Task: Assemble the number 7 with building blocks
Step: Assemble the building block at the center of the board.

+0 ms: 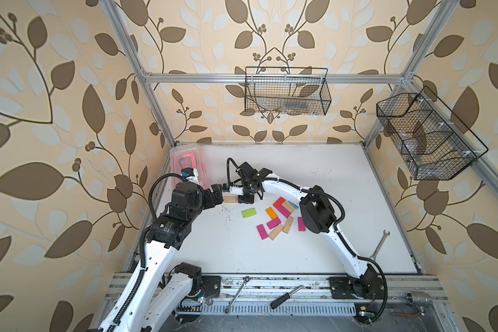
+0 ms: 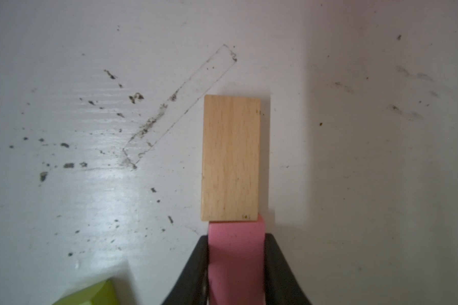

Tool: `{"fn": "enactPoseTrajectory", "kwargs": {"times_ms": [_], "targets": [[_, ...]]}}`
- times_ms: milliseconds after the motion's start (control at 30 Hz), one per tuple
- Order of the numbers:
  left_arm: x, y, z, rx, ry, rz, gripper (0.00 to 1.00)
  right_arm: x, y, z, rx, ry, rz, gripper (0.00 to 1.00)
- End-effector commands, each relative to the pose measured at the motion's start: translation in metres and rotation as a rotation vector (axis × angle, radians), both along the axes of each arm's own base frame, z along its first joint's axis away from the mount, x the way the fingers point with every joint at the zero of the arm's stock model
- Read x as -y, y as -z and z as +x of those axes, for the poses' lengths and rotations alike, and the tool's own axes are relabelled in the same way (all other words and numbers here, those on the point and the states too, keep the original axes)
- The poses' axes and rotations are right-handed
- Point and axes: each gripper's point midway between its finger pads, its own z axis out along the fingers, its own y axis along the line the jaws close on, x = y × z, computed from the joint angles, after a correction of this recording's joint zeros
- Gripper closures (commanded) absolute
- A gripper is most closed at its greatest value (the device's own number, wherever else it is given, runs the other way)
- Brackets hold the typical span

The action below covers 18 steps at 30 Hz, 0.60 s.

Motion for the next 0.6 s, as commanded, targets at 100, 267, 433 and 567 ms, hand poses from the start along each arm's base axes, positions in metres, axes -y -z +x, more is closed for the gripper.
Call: {"fn": "enactPoseTrajectory", "kwargs": {"times_ms": [100,267,433,567], "targets": [[0.0014,-0.0119,0.0015,0.04,0.01,0.004,0.01,0.0097,0.0246,-0.0168,-0.052,-0.048,-0.077,0.67],[0.0017,-0.0123,0.0017,0.042,0.011,0.005,0.01,0.0076,0.0259,-0.0206,-0.052,-0.062,-0.081,0.69],[0.0024,-0.0126,0.0029,0.045,0.013,0.003,0.01,0.007,0.0268,-0.0191,-0.048,-0.054,-0.084,0.76],[0.003,-0.0123,0.0029,0.044,0.016,0.001,0.01,0.0066,0.0276,-0.0219,-0.06,-0.05,-0.083,0.81]]}}
